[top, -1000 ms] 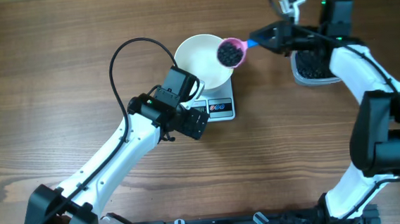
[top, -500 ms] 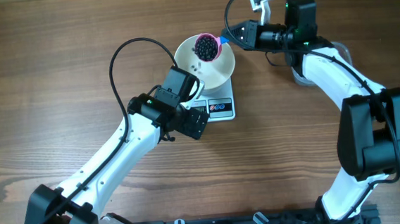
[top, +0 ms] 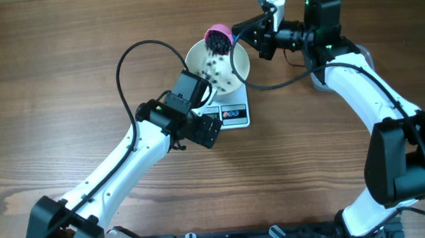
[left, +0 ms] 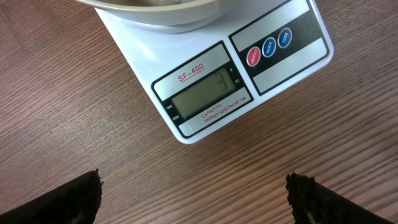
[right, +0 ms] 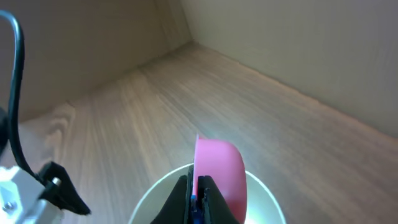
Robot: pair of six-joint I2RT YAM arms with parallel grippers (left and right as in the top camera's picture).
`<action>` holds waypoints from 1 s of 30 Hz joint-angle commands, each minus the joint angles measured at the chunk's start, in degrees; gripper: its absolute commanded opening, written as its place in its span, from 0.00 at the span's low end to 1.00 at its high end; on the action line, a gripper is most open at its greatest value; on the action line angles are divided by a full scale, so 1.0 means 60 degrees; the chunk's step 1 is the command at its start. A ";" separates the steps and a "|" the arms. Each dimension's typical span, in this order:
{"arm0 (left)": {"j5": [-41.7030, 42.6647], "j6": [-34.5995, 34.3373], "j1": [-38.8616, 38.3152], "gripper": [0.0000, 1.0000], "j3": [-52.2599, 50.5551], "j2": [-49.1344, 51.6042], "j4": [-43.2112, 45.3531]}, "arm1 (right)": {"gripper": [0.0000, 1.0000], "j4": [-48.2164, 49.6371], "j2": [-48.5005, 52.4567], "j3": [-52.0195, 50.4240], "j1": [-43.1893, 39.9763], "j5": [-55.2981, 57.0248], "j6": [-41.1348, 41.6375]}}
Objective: Scoop item into bowl and weigh 150g on scale
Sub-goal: 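Tip the scoop with right gripper to pour beans into bowl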
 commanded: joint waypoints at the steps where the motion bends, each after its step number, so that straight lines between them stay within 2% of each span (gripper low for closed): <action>1: 0.0117 0.0113 0.0011 1.00 -0.0062 -0.0175 0.0004 | 0.04 -0.0321 -0.0321 0.0066 0.0058 -0.0324 -0.2324; 6: 0.0117 0.0113 0.0011 1.00 -0.0062 -0.0175 0.0004 | 0.04 -0.2397 -0.0321 0.0066 0.0058 -0.0361 -0.6346; 8: 0.0117 0.0113 0.0011 1.00 -0.0062 -0.0175 0.0004 | 0.04 -0.2419 -0.0321 0.0066 0.0058 -0.0361 -0.7351; 13: 0.0117 0.0113 0.0011 1.00 -0.0062 -0.0175 0.0004 | 0.04 -0.1392 -0.0321 0.0066 0.0058 -0.0543 -0.7333; 21: 0.0117 0.0113 0.0011 1.00 -0.0062 -0.0175 0.0004 | 0.04 -0.1566 -0.0321 0.0066 0.0058 -0.0725 -0.7304; 23: 0.0117 0.0113 0.0011 1.00 -0.0062 -0.0175 0.0004 | 0.04 -0.1679 -0.0321 0.0066 0.0058 -0.0718 -0.6171; 25: 0.0117 0.0113 0.0011 1.00 -0.0062 -0.0175 0.0004 | 0.04 -0.1654 -0.0321 0.0066 0.0055 -0.0714 -0.2838; 27: 0.0117 0.0113 0.0011 1.00 -0.0062 -0.0175 0.0004 | 0.04 -0.1683 -0.0321 0.0062 0.0029 -0.0710 -0.0219; 29: 0.0117 0.0113 0.0011 1.00 -0.0062 -0.0175 0.0004 | 0.04 -0.1752 -0.0321 0.0062 -0.0007 -0.0710 0.1359; 30: 0.0117 0.0113 0.0011 1.00 -0.0062 -0.0175 0.0004 | 0.04 -0.1588 -0.0321 0.0066 -0.0007 -0.0627 0.1690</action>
